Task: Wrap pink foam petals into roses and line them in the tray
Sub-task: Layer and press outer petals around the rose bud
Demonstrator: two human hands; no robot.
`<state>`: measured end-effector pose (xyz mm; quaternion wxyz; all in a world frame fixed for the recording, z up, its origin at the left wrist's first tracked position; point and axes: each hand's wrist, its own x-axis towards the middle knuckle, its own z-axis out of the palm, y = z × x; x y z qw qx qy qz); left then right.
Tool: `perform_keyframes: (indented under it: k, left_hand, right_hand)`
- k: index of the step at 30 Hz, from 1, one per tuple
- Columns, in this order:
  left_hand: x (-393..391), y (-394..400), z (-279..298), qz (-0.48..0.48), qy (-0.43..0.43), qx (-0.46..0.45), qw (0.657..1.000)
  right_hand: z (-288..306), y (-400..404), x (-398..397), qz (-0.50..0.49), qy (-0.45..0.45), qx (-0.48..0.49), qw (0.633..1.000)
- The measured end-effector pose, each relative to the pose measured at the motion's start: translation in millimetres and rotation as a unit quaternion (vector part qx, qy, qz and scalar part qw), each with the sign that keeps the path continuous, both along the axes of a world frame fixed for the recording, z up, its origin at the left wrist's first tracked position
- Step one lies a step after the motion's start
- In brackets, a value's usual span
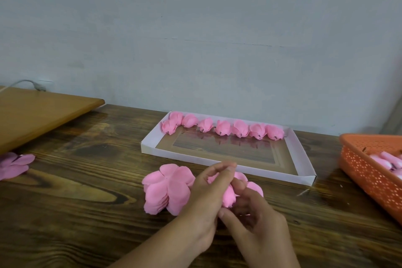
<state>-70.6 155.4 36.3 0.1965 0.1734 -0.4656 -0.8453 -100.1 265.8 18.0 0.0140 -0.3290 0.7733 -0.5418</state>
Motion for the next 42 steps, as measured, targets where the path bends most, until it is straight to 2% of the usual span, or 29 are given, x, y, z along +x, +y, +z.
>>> perform_keyframes:
  k: [2, 4, 7, 9, 12, 14, 16, 17, 19, 22, 24, 27, 30, 31, 33, 37, 39, 42]
  left_hand:
    - [-0.9, 1.0, -2.2, -0.004, 0.004, -0.008, 1.000]
    - [-1.0, 1.6, -2.7, -0.014, 0.010, -0.013, 1.000]
    - [0.7, -0.7, -0.8, -0.045, 0.024, -0.008, 0.999]
    - [2.6, -2.7, 1.0, -0.068, 0.026, -0.010, 0.997]
    - [3.9, -5.6, 2.2, -0.084, 0.041, -0.007, 0.996]
    - [4.0, -7.5, 3.3, -0.089, 0.067, 0.005, 0.994]
    - [4.0, -9.0, 3.5, -0.095, 0.078, 0.006, 0.992]
    - [4.0, -9.8, 3.2, -0.093, 0.076, 0.001, 0.993]
    - [3.4, -10.7, 0.7, -0.083, 0.060, -0.008, 0.995]
    - [0.1, -9.1, -3.1, -0.061, 0.053, 0.000, 0.997]
    - [-2.8, -8.4, -5.7, -0.041, 0.069, 0.019, 0.997]
    - [-4.8, -8.0, -7.8, -0.025, 0.084, 0.035, 0.996]
    - [-4.8, -7.0, -8.2, -0.012, 0.085, 0.040, 0.995]
    - [-4.5, -7.0, -8.0, -0.012, 0.084, 0.042, 0.995]
    - [-4.3, -7.1, -6.6, -0.015, 0.080, 0.042, 0.996]
    - [-4.4, -7.1, -3.3, -0.001, 0.063, 0.042, 0.997]
    - [-3.8, -7.7, -1.6, 0.001, 0.062, 0.046, 0.997]
    - [-2.7, -10.0, 0.9, -0.006, 0.077, 0.053, 0.996]
  right_hand:
    - [-2.3, 0.7, -1.5, -0.008, 0.021, -0.002, 1.000]
    - [-0.6, 3.0, -2.9, 0.001, -0.006, 0.000, 1.000]
    - [9.0, 4.6, -5.8, 0.080, -0.167, -0.048, 0.982]
    - [14.2, 2.6, -7.7, 0.130, -0.298, -0.105, 0.940]
    - [16.5, -2.9, -9.4, 0.162, -0.467, -0.176, 0.851]
    - [18.6, -3.3, -10.3, 0.164, -0.529, -0.187, 0.811]
    - [20.6, -1.5, -9.6, 0.183, -0.557, -0.185, 0.789]
    - [20.9, -0.4, -9.4, 0.193, -0.553, -0.179, 0.791]
    - [21.3, 1.3, -8.9, 0.197, -0.491, -0.148, 0.836]
    - [14.4, 3.4, -6.2, 0.148, -0.297, -0.069, 0.941]
    - [8.5, 4.9, -3.2, 0.097, -0.141, -0.015, 0.985]
    - [2.2, 4.5, 2.5, 0.051, 0.009, -0.003, 0.999]
    - [-3.4, 3.1, 3.3, 0.006, 0.089, -0.001, 0.996]
    - [-3.3, 3.4, 3.0, 0.000, 0.088, 0.000, 0.996]
    - [0.1, 3.7, 1.1, 0.045, -0.002, -0.003, 0.999]
    - [8.1, 1.1, -4.8, 0.114, -0.191, -0.017, 0.975]
    - [9.7, -1.7, -6.2, 0.133, -0.295, -0.059, 0.944]
    - [14.4, -3.3, -7.4, 0.163, -0.441, -0.135, 0.873]
